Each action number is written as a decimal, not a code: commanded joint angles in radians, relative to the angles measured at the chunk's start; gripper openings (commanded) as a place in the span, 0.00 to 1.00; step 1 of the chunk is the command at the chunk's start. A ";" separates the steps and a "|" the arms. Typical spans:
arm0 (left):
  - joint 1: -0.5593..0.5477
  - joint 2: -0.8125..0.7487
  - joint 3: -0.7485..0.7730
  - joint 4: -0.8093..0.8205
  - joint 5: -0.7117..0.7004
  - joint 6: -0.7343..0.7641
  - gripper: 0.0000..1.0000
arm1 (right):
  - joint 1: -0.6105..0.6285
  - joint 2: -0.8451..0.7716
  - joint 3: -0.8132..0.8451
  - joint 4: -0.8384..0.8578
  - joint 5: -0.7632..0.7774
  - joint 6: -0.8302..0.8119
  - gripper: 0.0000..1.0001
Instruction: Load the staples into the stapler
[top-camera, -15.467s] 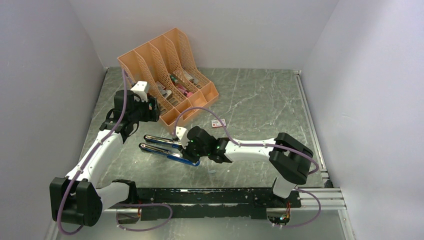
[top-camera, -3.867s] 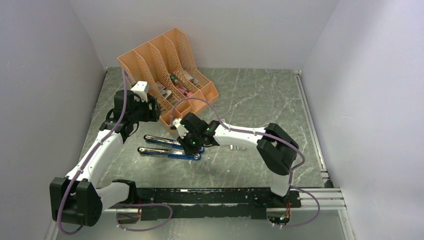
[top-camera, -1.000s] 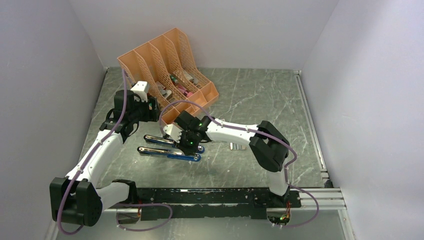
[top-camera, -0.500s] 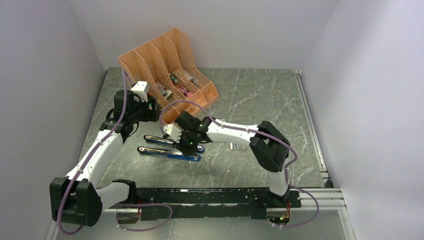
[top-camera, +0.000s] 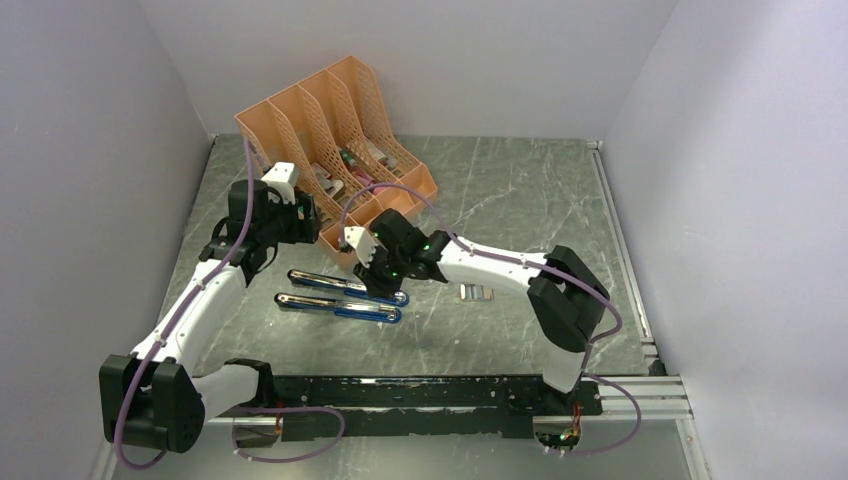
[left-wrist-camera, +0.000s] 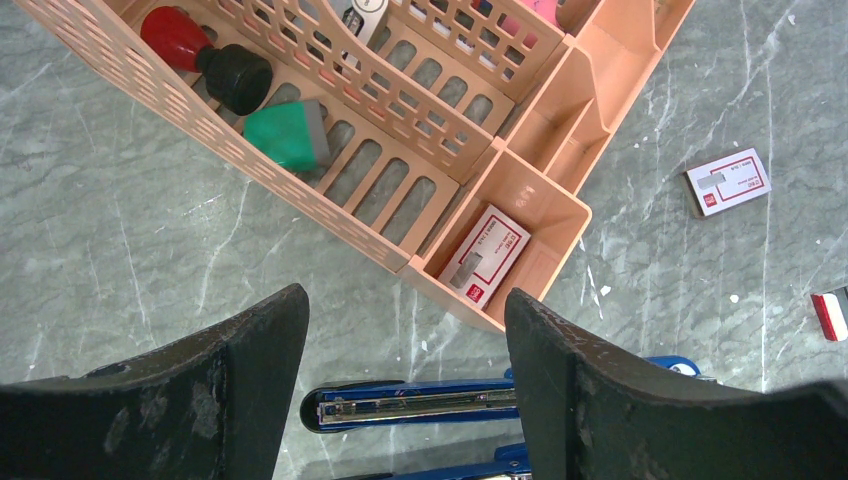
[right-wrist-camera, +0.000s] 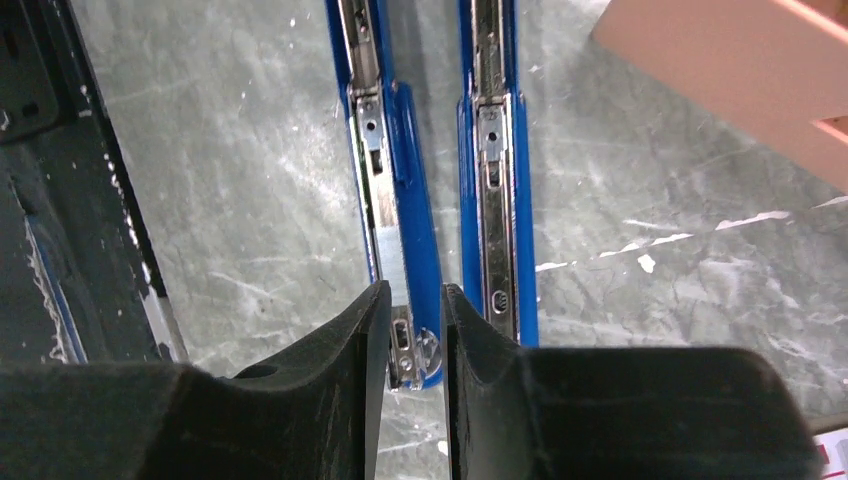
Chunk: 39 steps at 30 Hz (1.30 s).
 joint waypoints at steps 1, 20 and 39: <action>0.009 -0.018 -0.002 0.004 0.002 0.003 0.76 | -0.002 0.013 0.001 0.076 0.015 0.036 0.28; 0.008 -0.017 -0.001 0.003 0.006 0.003 0.76 | 0.007 -0.012 -0.107 0.206 0.053 0.068 0.29; 0.008 -0.015 -0.001 0.003 0.003 0.003 0.76 | 0.036 0.032 -0.100 0.215 0.108 -0.026 0.60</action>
